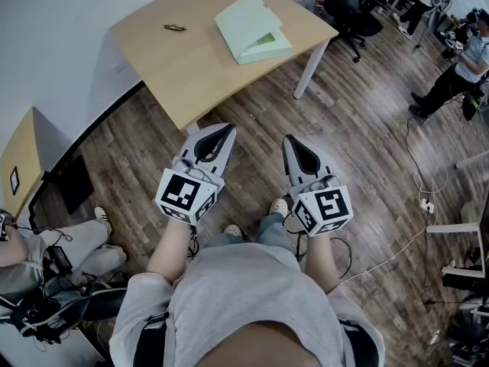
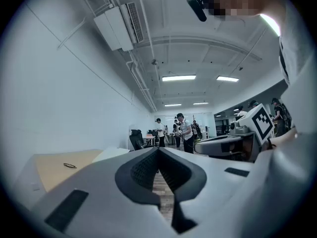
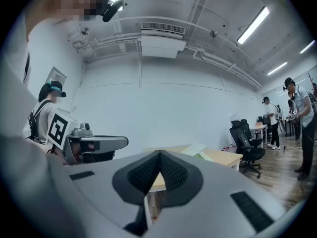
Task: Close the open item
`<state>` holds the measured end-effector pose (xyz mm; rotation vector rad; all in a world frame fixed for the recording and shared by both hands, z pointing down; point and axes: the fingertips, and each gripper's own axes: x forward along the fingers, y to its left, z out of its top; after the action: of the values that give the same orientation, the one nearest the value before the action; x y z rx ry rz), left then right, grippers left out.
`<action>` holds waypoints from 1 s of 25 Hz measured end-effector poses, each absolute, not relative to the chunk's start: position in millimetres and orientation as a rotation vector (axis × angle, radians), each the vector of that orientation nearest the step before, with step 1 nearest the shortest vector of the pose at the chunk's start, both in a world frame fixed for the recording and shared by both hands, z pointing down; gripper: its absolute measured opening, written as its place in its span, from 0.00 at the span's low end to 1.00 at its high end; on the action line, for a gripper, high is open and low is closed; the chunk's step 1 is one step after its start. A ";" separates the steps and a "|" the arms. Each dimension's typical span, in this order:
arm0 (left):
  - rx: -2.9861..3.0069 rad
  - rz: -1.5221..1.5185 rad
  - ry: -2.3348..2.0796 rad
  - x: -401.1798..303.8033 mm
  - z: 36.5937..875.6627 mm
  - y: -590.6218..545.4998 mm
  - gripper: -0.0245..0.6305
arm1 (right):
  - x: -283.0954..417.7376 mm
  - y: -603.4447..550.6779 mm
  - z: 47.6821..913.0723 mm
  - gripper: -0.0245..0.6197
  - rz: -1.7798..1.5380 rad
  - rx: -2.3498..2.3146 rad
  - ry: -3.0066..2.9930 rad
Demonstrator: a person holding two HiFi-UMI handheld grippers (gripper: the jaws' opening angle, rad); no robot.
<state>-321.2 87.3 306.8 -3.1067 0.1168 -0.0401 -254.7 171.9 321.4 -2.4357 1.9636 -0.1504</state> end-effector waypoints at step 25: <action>-3.125 -0.025 0.214 -293.6 305.8 93.8 0.06 | -225.0 176.9 322.1 0.05 -0.157 -2.401 2.011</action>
<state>-293.6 93.8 305.8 -3.1247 0.2143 -0.0245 -225.0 176.9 322.1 -2.4010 2.0113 -0.1570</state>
